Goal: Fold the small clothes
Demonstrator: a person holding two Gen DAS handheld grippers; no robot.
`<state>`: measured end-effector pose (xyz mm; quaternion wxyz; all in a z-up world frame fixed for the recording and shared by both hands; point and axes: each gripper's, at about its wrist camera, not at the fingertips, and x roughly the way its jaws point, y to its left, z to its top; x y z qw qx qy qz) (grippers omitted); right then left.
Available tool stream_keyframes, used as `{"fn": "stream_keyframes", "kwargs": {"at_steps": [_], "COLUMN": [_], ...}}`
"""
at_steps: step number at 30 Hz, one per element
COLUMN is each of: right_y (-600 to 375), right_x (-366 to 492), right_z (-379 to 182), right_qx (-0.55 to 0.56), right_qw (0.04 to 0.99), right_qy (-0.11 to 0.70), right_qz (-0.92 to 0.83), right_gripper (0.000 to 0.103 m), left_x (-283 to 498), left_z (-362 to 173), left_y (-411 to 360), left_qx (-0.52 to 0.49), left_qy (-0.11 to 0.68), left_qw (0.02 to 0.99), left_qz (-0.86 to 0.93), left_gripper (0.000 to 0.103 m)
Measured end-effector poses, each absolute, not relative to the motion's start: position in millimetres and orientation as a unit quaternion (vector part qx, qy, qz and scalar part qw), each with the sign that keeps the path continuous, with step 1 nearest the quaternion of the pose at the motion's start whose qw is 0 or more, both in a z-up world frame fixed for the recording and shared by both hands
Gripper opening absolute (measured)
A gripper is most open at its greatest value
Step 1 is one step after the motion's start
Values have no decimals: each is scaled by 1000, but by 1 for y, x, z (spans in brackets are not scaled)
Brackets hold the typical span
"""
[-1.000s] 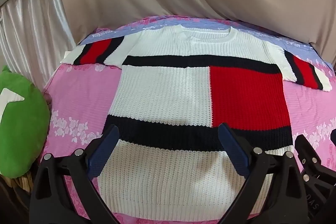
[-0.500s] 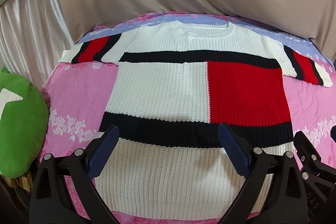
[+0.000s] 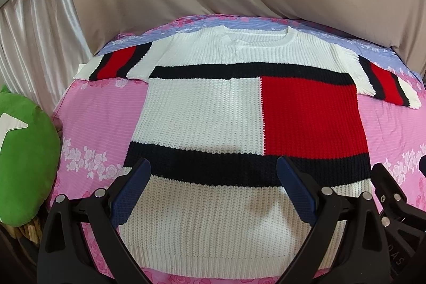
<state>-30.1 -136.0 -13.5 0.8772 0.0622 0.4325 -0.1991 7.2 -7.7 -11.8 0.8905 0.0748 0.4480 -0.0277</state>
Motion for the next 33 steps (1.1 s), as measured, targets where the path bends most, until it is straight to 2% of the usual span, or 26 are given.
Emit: {"fn": "stream_keyframes", "kwargs": {"at_steps": [33], "right_y": [-133], "right_x": [-25], "right_z": [-15], "right_qx": [58], "right_qw": [875], "right_qy": [439], "right_qz": [-194], "right_gripper": [98], "left_x": [8], "left_z": [-15], "left_y": [-10], "left_qx": [78], "left_qy": [451], "left_qw": [889], "left_qz": [-26], "left_gripper": [93]}}
